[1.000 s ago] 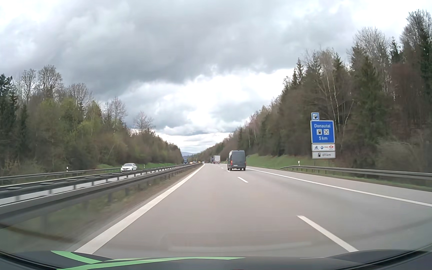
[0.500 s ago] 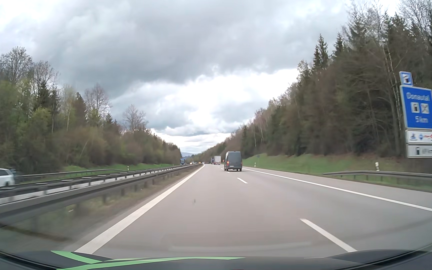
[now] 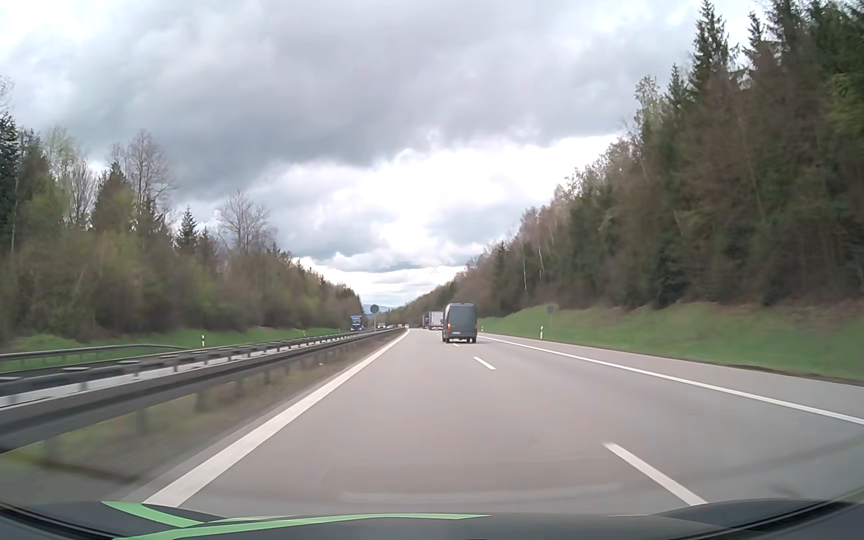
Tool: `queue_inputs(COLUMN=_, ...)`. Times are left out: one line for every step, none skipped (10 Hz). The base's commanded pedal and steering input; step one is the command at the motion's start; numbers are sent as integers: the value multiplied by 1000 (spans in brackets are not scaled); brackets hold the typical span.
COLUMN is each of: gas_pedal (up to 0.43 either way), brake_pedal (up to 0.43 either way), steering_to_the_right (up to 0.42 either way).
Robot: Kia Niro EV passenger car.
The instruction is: Follow the waypoints while adhering to traffic rules and regulations
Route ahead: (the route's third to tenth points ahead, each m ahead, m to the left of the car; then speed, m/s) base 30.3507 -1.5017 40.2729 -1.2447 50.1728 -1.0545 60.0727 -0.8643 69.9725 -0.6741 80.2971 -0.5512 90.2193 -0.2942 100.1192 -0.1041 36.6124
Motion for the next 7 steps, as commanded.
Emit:
queue_inputs(gas_pedal=280, brake_pedal=0, steering_to_the_right=-4)
queue_inputs(gas_pedal=280, brake_pedal=0, steering_to_the_right=-4)
queue_inputs(gas_pedal=280, brake_pedal=0, steering_to_the_right=-4)
queue_inputs(gas_pedal=280, brake_pedal=0, steering_to_the_right=-4)
queue_inputs(gas_pedal=280, brake_pedal=0, steering_to_the_right=-4)
queue_inputs(gas_pedal=280, brake_pedal=0, steering_to_the_right=-4)
queue_inputs(gas_pedal=280, brake_pedal=0, steering_to_the_right=-4)
